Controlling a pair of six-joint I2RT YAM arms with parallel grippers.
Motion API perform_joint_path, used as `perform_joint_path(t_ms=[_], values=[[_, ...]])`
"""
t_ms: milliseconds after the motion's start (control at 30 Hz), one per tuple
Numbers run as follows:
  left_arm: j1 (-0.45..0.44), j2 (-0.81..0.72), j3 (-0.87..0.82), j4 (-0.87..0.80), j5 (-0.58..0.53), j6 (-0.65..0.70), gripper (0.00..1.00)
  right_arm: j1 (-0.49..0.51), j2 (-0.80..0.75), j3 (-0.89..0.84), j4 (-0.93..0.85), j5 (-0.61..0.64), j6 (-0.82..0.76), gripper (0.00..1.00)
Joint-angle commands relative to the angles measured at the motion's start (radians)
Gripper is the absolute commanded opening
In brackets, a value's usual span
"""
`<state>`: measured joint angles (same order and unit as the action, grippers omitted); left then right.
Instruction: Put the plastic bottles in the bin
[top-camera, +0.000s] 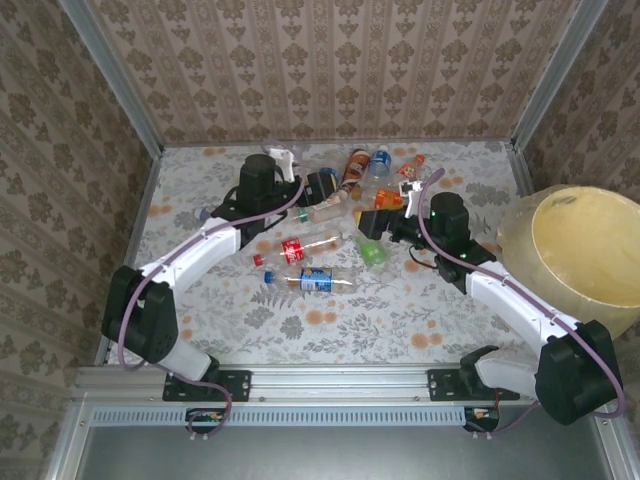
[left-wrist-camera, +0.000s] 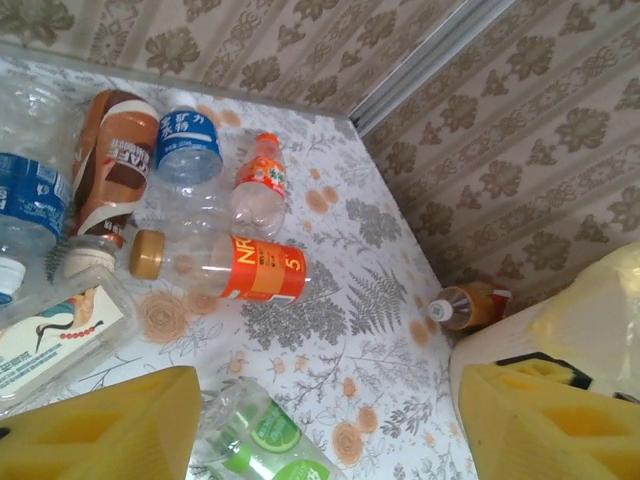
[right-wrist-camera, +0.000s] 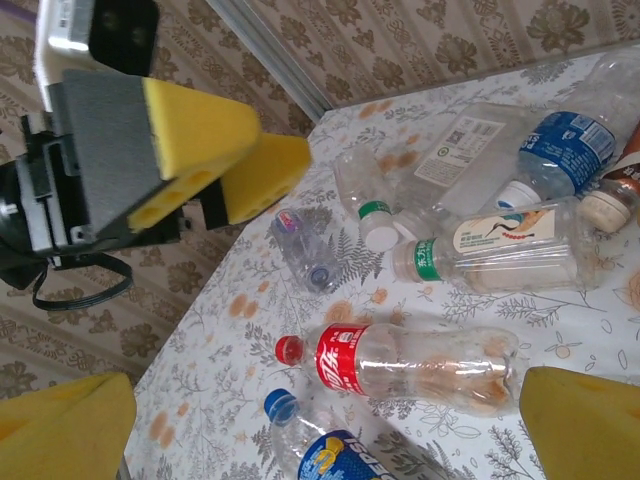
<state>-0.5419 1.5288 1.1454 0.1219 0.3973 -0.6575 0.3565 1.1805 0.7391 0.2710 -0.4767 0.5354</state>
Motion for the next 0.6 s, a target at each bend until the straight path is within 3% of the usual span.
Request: perform_joint_path(t_ms=[0, 67, 100, 200, 367, 567], values=[[0.036, -0.019, 0.037, -0.154, -0.236, -0.031, 0.8, 0.003, -0.004, -0.015, 0.028, 0.01, -0.002, 1.0], [0.078, -0.043, 0.027, -0.299, -0.4, -0.111, 0.9, 0.004, -0.008, -0.015, 0.008, 0.032, -0.014, 1.0], [0.139, -0.056, 0.02, -0.376, -0.467, -0.16, 0.93, 0.003, -0.01, -0.015, -0.004, 0.047, -0.019, 1.0], [0.26, -0.063, 0.008, -0.595, -0.593, -0.286, 1.0, 0.004, -0.012, -0.014, -0.027, 0.076, -0.035, 1.0], [0.417, 0.01, 0.023, -0.75, -0.637, -0.36, 1.0, 0.004, -0.013, -0.012, -0.044, 0.099, -0.042, 1.0], [0.505, 0.221, 0.171, -0.805, -0.623, -0.325, 1.0, 0.005, -0.038, -0.015, -0.08, 0.119, -0.054, 1.0]])
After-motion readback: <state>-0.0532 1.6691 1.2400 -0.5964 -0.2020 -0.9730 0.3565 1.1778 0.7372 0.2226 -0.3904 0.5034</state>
